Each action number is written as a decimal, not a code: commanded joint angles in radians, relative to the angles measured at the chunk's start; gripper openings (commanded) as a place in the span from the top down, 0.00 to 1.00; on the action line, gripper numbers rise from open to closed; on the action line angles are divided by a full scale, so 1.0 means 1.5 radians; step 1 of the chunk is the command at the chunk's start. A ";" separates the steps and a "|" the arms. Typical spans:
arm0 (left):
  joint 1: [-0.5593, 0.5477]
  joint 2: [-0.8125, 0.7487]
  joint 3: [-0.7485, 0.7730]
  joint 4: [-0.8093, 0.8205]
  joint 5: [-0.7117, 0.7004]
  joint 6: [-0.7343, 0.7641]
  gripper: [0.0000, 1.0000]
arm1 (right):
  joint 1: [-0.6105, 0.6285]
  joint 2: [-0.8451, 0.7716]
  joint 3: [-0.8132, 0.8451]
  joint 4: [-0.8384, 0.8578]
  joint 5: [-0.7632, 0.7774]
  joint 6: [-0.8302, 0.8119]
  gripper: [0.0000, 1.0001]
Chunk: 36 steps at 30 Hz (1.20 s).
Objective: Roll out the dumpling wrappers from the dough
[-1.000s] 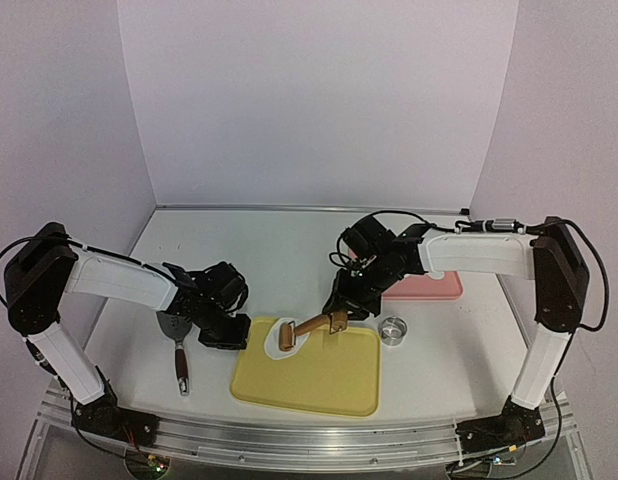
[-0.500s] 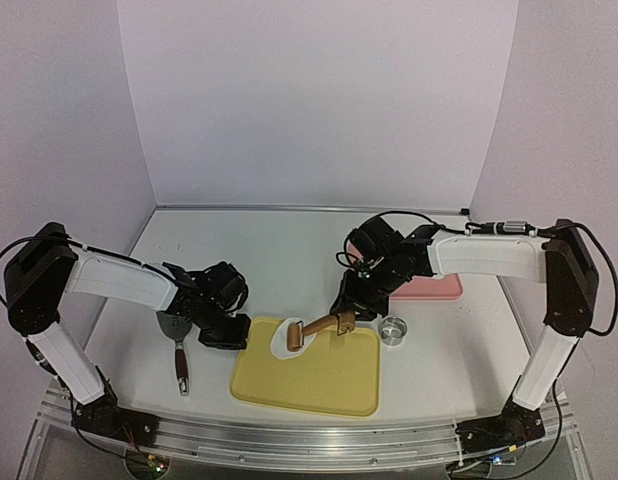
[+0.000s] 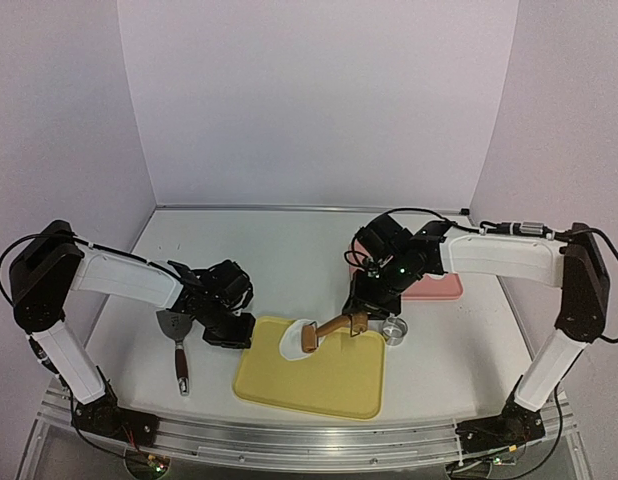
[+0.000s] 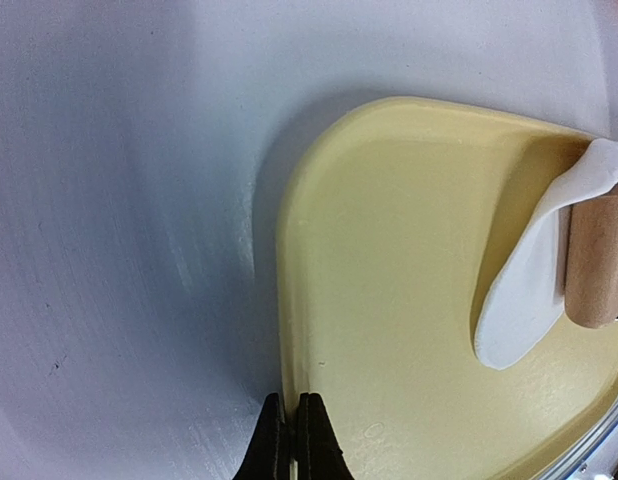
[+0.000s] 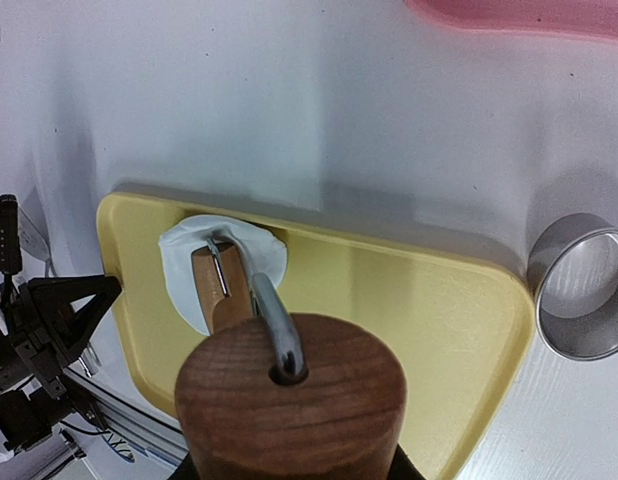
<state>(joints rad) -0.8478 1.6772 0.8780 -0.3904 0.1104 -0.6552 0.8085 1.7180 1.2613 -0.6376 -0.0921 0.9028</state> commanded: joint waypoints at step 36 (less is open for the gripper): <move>0.004 -0.008 0.028 0.010 0.023 0.033 1.00 | -0.007 -0.056 0.161 -0.317 0.121 -0.123 1.00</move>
<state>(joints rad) -0.8471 1.6752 0.8776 -0.3916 0.1249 -0.6285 0.7723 1.6051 1.3674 -1.0767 0.1116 0.7860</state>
